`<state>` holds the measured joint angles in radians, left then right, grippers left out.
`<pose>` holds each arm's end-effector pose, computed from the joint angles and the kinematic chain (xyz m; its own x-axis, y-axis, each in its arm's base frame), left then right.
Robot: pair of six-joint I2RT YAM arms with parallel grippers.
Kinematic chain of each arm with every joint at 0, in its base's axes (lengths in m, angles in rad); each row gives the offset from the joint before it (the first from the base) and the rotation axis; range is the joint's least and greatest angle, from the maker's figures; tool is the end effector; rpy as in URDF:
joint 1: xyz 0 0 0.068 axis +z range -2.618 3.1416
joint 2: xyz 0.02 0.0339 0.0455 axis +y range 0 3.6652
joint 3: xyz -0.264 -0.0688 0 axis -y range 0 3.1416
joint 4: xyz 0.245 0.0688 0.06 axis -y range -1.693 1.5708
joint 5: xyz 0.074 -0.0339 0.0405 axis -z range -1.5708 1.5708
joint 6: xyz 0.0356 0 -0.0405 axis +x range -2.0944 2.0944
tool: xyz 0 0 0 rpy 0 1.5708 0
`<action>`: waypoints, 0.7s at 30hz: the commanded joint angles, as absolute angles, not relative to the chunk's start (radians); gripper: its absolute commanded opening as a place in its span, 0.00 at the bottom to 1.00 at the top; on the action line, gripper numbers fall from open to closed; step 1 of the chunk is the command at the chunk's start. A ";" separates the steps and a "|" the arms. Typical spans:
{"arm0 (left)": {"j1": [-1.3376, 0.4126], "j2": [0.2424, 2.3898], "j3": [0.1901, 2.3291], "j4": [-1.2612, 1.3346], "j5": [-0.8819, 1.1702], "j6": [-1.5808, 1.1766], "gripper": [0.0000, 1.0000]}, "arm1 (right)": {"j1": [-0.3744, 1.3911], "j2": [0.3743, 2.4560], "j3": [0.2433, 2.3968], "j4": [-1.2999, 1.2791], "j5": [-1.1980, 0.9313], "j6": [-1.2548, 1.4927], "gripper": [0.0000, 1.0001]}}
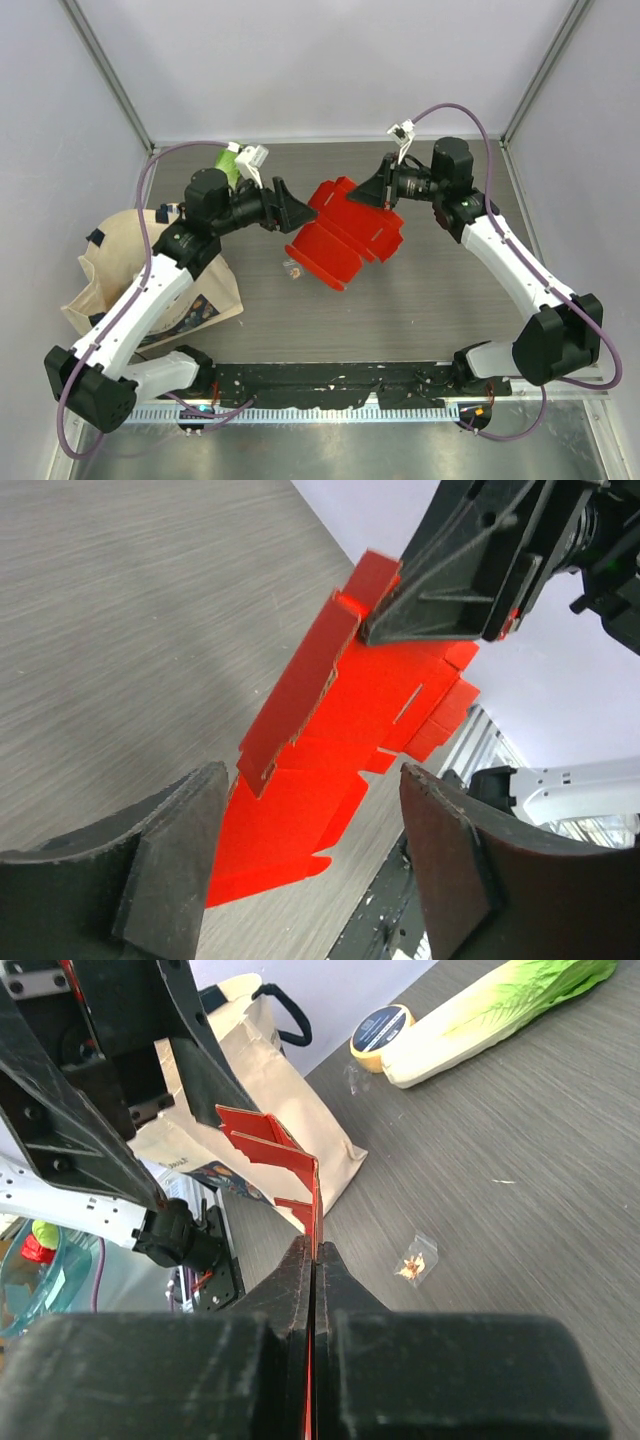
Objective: Fold the paper box
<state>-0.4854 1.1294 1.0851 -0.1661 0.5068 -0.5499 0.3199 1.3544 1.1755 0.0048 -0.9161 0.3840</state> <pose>0.2196 -0.1354 0.3793 -0.5901 -0.2053 -0.7808 0.6092 0.5214 -0.5975 0.2847 0.1241 0.3702 -0.5020 0.0740 -0.8617 -0.8035 0.3286 0.4964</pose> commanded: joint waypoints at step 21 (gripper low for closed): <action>-0.499 1.255 1.230 -0.271 0.479 -0.413 0.11 | 0.420 1.368 1.267 -0.130 -0.859 0.272 0.01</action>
